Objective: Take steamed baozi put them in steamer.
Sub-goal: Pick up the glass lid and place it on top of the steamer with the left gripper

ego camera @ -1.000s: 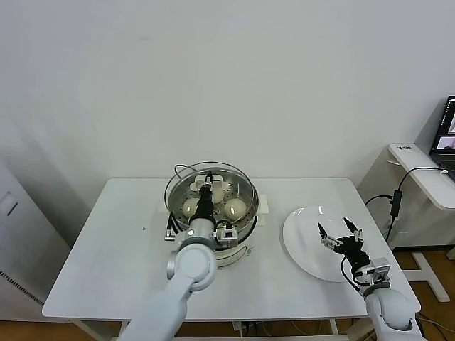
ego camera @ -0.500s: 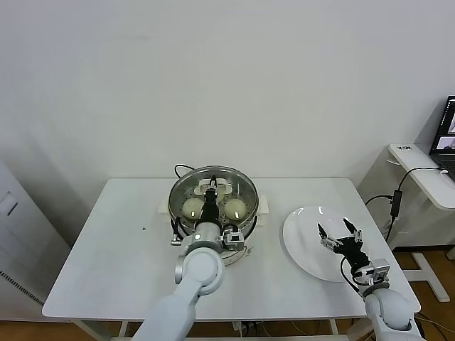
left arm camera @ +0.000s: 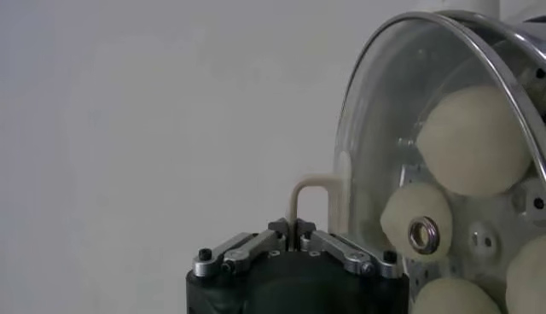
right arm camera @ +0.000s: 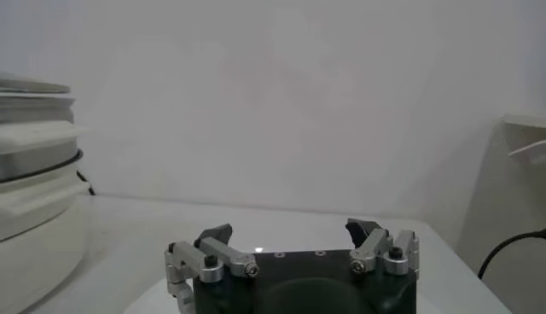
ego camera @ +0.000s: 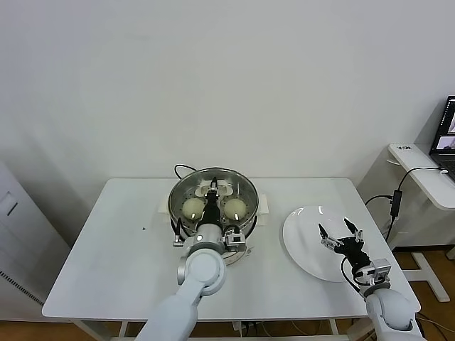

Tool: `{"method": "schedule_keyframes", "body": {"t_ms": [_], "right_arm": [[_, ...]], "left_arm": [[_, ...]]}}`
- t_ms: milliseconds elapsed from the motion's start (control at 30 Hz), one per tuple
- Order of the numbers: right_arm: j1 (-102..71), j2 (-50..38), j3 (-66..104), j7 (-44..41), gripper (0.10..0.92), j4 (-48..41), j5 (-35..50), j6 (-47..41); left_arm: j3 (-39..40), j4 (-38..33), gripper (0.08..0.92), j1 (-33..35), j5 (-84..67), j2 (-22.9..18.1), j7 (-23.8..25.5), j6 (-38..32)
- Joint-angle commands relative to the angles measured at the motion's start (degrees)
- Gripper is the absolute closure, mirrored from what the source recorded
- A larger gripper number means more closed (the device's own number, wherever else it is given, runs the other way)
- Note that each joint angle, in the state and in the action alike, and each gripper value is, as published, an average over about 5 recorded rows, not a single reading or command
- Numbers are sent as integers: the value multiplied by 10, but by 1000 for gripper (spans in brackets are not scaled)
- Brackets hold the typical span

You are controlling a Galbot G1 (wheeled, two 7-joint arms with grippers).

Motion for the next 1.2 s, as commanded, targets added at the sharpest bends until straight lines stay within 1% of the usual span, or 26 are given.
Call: {"method": "schedule_keyframes", "body": {"t_ms": [33, 467, 667, 733, 833, 900, 967, 1067, 1200], "right_arm": [[1, 1, 0, 0, 203, 0, 1, 0], [-3, 0, 3, -2, 203, 1, 1, 2], [-4, 0, 4, -2, 203, 3, 1, 3], [-4, 0, 4, -2, 203, 2, 1, 3], [-3, 0, 4, -2, 203, 3, 1, 2], [-3, 0, 3, -2, 203, 3, 1, 2], [-2, 1, 3, -2, 203, 3, 1, 1], [0, 1, 2, -3, 203, 3, 2, 1], [2, 0, 0, -3, 203, 6, 10, -10]], "left_arm": [[-1, 5, 890, 1, -1, -3, -3, -1], [-5, 19, 890, 2, -10, -4, -23, 2], [-6, 14, 885, 9, -22, 1, -30, 4], [-6, 7, 859, 15, -30, 5, -31, 3], [-13, -20, 782, 29, -48, 12, -26, -8], [-24, -60, 721, 46, -66, 17, -8, -29], [-40, -123, 669, 70, -102, 25, 22, -58], [-68, -204, 583, 99, -206, 47, 66, -105], [-113, -250, 461, 109, -429, 85, 126, -180]]}}
